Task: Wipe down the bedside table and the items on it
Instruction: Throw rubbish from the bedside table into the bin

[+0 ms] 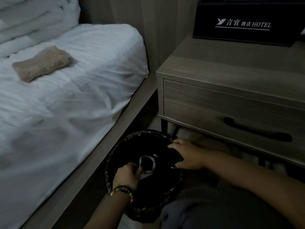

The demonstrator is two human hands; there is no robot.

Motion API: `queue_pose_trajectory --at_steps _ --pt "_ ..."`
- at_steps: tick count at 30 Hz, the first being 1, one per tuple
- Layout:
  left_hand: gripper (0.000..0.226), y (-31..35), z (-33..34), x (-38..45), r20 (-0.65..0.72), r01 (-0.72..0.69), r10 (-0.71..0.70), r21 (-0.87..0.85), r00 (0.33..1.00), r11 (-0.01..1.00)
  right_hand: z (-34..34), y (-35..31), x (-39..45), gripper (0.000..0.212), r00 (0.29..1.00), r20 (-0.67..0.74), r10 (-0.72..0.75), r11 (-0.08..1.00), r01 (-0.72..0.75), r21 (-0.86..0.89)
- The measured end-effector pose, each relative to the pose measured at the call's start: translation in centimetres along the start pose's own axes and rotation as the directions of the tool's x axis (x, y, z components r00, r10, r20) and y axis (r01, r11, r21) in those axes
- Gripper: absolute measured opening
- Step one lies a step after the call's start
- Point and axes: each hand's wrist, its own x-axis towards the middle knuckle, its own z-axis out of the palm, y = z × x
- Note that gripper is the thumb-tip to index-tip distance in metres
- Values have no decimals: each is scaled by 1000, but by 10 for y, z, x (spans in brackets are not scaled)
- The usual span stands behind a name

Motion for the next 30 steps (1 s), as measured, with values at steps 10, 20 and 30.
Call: queue_pose_trajectory --at_steps 10,20,30 --pt "27 84 -53 -18 -223 -291 292 37 930 956 -49 -14 -47 36 905 -389 -171 977 208 55" --pt "33 212 -126 -67 -287 -690 697 142 657 709 -115 -25 -204 31 695 -716 71 976 99 192" --pt "29 363 -136 -106 -64 -813 854 277 516 512 -173 45 -332 41 548 -788 280 949 -280 143"
